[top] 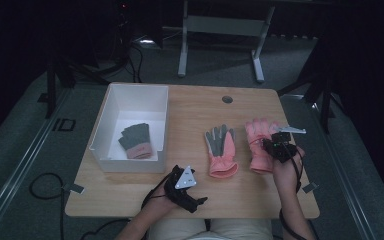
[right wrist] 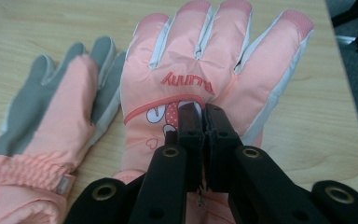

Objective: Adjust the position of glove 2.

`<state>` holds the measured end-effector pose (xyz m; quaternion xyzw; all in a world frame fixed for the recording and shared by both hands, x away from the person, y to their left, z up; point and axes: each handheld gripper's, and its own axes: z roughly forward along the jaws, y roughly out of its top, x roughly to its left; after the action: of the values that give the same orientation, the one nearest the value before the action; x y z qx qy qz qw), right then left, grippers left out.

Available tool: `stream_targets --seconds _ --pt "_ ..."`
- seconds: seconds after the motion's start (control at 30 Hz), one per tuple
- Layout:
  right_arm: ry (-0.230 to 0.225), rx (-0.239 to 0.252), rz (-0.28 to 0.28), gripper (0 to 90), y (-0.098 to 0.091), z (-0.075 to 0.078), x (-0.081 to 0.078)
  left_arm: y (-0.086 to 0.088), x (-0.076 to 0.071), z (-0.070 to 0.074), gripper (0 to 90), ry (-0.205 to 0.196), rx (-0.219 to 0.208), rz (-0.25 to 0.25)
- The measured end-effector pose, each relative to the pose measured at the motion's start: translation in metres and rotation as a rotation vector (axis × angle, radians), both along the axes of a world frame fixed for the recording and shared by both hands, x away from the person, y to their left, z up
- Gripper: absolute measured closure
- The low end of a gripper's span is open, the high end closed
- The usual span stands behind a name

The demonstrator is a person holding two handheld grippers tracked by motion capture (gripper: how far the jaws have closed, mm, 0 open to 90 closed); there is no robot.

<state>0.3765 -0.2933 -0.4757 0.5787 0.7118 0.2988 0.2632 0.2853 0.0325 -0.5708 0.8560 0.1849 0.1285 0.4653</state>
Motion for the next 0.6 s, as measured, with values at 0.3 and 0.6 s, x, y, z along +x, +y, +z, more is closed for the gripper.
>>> stream_targets --seconds 0.3,0.6 --pt "0.081 -0.029 -0.045 86.2 0.000 -0.045 0.014 0.001 -0.001 0.001 0.0 0.005 -0.007 -0.005" --pt "0.087 -0.028 -0.007 80.9 -0.003 -0.047 0.016 0.001 -0.001 0.001 0.0 0.003 -0.012 -0.005"
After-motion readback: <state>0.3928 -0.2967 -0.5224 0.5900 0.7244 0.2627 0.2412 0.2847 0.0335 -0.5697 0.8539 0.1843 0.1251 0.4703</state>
